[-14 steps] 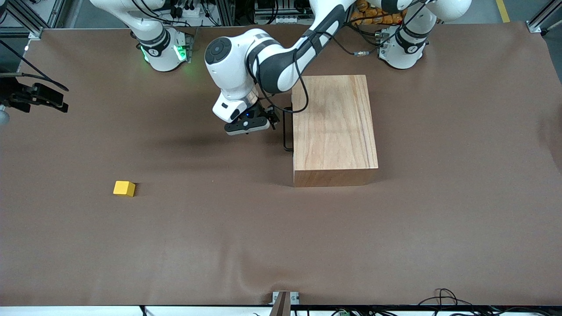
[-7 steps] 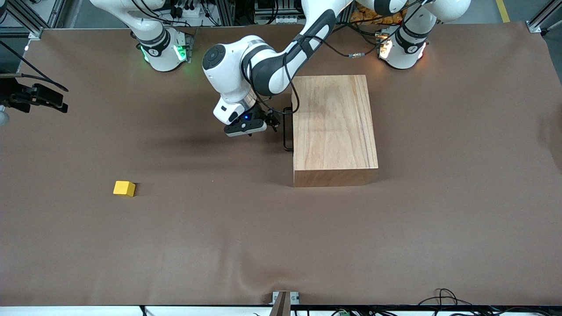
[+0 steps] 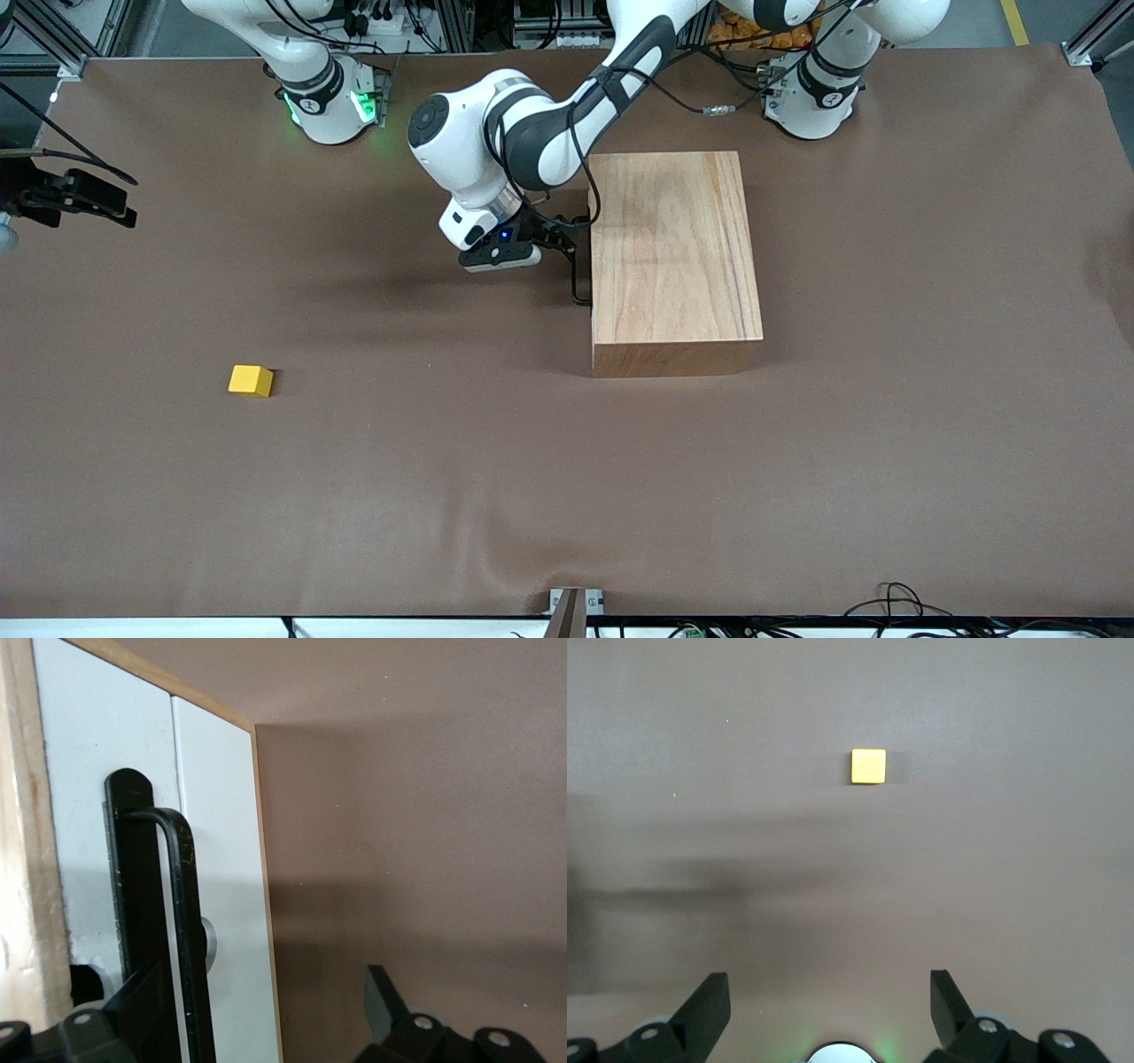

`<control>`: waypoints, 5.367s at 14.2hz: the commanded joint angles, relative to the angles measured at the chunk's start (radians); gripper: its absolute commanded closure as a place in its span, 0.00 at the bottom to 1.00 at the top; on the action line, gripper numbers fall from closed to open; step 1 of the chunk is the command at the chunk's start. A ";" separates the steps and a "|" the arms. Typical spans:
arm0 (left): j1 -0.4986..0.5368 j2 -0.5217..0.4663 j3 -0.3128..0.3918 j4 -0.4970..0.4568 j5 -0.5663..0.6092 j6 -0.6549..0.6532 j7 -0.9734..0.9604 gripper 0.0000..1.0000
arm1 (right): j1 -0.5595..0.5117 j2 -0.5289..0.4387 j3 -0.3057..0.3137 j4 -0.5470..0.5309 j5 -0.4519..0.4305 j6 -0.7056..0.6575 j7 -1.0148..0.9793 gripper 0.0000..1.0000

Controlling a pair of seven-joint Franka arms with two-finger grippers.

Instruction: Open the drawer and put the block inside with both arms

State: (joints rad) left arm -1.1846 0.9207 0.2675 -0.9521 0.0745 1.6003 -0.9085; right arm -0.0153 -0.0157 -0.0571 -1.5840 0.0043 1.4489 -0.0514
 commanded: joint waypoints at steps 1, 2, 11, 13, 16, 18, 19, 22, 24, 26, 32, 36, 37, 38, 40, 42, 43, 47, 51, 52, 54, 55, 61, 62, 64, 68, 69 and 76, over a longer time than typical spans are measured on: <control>-0.012 0.020 0.016 0.024 0.025 -0.019 0.016 0.00 | -0.018 -0.001 0.010 -0.001 0.010 -0.002 -0.004 0.00; -0.012 0.021 0.016 0.024 0.024 -0.019 0.016 0.00 | -0.018 -0.001 0.010 -0.001 0.010 -0.002 -0.004 0.00; -0.012 0.032 0.013 0.023 0.024 -0.019 0.017 0.00 | -0.017 -0.001 0.011 -0.002 0.010 -0.002 -0.004 0.00; -0.012 0.032 0.012 0.021 0.024 -0.020 0.017 0.00 | -0.017 -0.001 0.011 -0.002 0.010 -0.002 -0.004 0.00; -0.012 0.032 0.013 0.015 0.024 -0.042 0.016 0.00 | -0.017 -0.001 0.011 -0.002 0.010 -0.002 -0.004 0.00; -0.013 0.035 0.013 0.015 0.024 -0.054 0.016 0.00 | -0.017 0.000 0.011 -0.002 0.010 -0.002 -0.004 0.00; -0.012 0.036 0.013 0.015 0.024 -0.060 0.016 0.00 | -0.015 0.000 0.010 -0.002 0.010 -0.002 -0.004 0.00; -0.012 0.046 0.013 0.016 0.024 -0.059 0.016 0.00 | -0.017 0.000 0.011 -0.002 0.010 -0.002 -0.004 0.00; -0.012 0.052 0.013 0.016 0.024 -0.046 0.016 0.00 | -0.015 0.000 0.011 -0.002 0.010 -0.002 -0.004 0.00; -0.012 0.052 0.013 0.016 0.024 -0.021 0.017 0.00 | -0.015 0.000 0.011 -0.002 0.010 -0.002 -0.004 0.00; -0.012 0.059 0.009 0.018 0.022 0.053 0.017 0.00 | -0.015 0.000 0.011 -0.002 0.010 0.002 -0.004 0.00; -0.012 0.058 0.003 0.018 0.021 0.093 0.016 0.00 | -0.015 0.000 0.011 -0.002 0.010 0.001 -0.004 0.00; -0.012 0.058 0.001 0.018 0.019 0.099 0.017 0.00 | -0.017 0.000 0.011 -0.002 0.010 0.002 -0.004 0.00; -0.012 0.059 -0.001 0.018 0.019 0.107 0.017 0.00 | -0.017 0.000 0.011 -0.002 0.010 0.005 -0.004 0.00; -0.012 0.059 -0.013 0.019 0.019 0.121 0.016 0.00 | -0.015 0.008 0.011 -0.004 0.010 0.005 -0.004 0.00; -0.012 0.059 -0.016 0.019 0.019 0.127 0.017 0.00 | -0.015 0.008 0.011 -0.005 0.010 0.001 -0.004 0.00; -0.012 0.059 -0.017 0.019 0.019 0.131 0.016 0.00 | -0.015 0.010 0.011 -0.005 0.010 0.004 -0.004 0.00; -0.012 0.059 -0.028 0.021 0.019 0.139 0.016 0.00 | -0.018 0.010 0.011 -0.004 0.010 0.005 -0.004 0.00; -0.012 0.059 -0.045 0.021 0.019 0.170 0.013 0.00 | -0.018 0.010 0.011 -0.004 0.010 0.002 -0.004 0.00; -0.013 0.059 -0.048 0.023 0.018 0.176 0.013 0.00 | -0.018 0.010 0.011 -0.004 0.010 0.004 -0.004 0.00; -0.013 0.059 -0.051 0.023 0.016 0.191 0.013 0.00 | -0.018 0.010 0.011 -0.002 0.010 0.007 -0.004 0.00; -0.013 0.059 -0.062 0.023 0.016 0.200 0.013 0.00 | -0.018 0.010 0.011 -0.002 0.010 0.007 -0.004 0.00; -0.012 0.061 -0.063 0.023 -0.012 0.256 0.010 0.00 | -0.021 0.010 0.011 -0.002 0.010 0.005 -0.004 0.00; -0.012 0.061 -0.063 0.023 -0.012 0.262 0.008 0.00 | -0.020 0.010 0.010 -0.002 0.010 0.005 -0.004 0.00; -0.012 0.063 -0.065 0.023 -0.018 0.280 0.008 0.00 | -0.020 0.010 0.010 -0.002 0.010 0.005 -0.004 0.00; -0.012 0.063 -0.063 0.023 -0.041 0.309 0.008 0.00 | -0.020 0.010 0.011 -0.002 0.010 0.005 -0.004 0.00; -0.012 0.063 -0.063 0.023 -0.041 0.311 0.008 0.00 | -0.020 0.010 0.011 -0.002 0.010 0.007 -0.004 0.00; -0.012 0.073 -0.062 0.026 -0.055 0.352 0.008 0.00 | -0.020 0.010 0.011 -0.002 0.010 0.007 -0.004 0.00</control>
State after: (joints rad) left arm -1.1949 0.9676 0.2114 -0.9536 0.0449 1.9139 -0.9032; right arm -0.0171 -0.0059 -0.0572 -1.5913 0.0043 1.4544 -0.0514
